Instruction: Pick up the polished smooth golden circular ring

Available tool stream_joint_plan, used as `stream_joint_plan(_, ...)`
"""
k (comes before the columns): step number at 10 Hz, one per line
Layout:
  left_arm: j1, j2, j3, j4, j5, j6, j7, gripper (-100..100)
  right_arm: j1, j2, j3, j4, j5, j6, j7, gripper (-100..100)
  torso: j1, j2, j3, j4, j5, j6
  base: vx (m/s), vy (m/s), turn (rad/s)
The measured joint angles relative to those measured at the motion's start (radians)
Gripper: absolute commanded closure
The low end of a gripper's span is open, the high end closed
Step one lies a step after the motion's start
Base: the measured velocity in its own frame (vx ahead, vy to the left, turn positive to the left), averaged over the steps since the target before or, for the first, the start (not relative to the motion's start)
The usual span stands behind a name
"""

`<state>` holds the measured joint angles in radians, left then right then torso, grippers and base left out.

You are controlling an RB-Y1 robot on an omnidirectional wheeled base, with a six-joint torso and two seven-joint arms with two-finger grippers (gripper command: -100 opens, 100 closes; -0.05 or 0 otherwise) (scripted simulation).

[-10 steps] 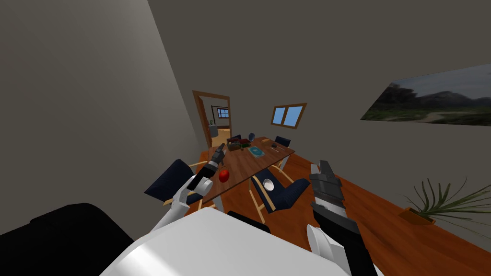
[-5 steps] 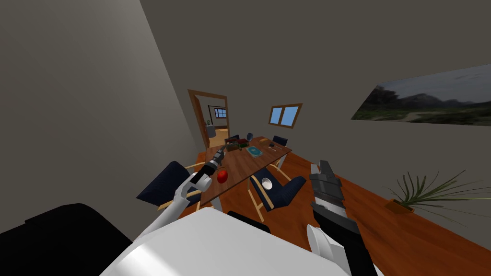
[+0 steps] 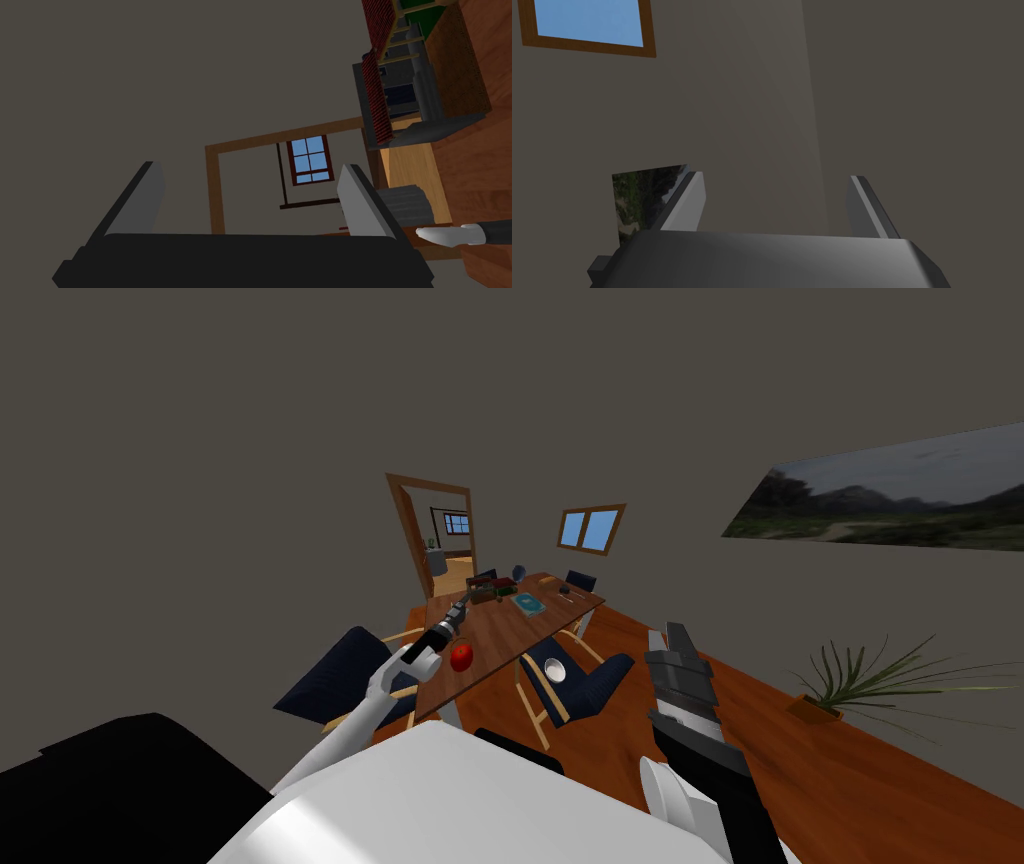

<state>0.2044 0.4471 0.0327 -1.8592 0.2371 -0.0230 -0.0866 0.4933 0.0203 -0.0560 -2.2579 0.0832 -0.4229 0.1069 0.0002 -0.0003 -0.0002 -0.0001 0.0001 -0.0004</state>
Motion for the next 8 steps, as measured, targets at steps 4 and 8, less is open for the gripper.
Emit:
stream_joint_plan(4,-0.057,0.038,0.008,0.113,0.033,0.084,-0.037,-100,0.0,0.0,0.0,0.0,0.0,0.0,0.0,0,0.0,0.0,0.0,0.0,0.0,0.0,0.001,0.002,-0.081)
stream_joint_plan(8,-0.114,0.077,0.013,0.23,0.069,0.156,-0.067,-100,0.0,0.0,0.0,0.0,0.0,0.0,0.0,0,0.0,0.0,0.0,0.0,0.0,0.0,0.0,0.002,-0.058)
